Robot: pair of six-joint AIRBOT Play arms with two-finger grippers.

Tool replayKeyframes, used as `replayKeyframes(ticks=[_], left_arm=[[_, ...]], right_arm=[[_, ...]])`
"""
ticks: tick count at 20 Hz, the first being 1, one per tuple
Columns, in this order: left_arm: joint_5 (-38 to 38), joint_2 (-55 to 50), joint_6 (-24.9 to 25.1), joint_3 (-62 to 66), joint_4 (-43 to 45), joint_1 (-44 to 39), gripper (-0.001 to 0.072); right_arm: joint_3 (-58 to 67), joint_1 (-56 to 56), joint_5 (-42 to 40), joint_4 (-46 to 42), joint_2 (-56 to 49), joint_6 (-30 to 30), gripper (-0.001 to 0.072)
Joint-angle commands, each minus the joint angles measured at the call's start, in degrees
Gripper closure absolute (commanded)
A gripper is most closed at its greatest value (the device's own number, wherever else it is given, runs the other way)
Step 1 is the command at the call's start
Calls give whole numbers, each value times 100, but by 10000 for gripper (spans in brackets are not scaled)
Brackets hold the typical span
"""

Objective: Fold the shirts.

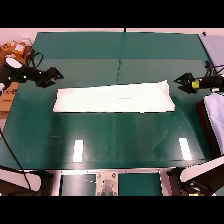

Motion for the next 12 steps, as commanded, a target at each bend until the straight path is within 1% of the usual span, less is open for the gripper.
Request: replayKeyframes(ticks=[1, 3, 6, 8, 10, 11, 12], left_arm=[[-208, -13, -48, 205, -146, 50, 0], [-214, -13, -48, 205, -190, -24, 0], [-284, -13, -46, 205, -190, -131, 0], [-337, -13, -46, 205, -236, -205, 0], [-422, -13, -44, 205, -275, -251, 0], [-490, -13, -46, 205, -297, -295, 1], [-562, -13, -46, 205, -313, -345, 11]], right_arm=[[83, -293, 741, -118, -352, -328, 112], [83, -179, 986, -68, -625, -490, 112], [85, 96, 1567, 197, -927, -887, 112], [90, 275, 1641, 249, -957, -1082, 112], [155, 450, 1635, 280, -957, -1080, 113], [199, 505, 1635, 280, -957, -1075, 140], [269, 549, 1637, 280, -955, -1071, 467]])
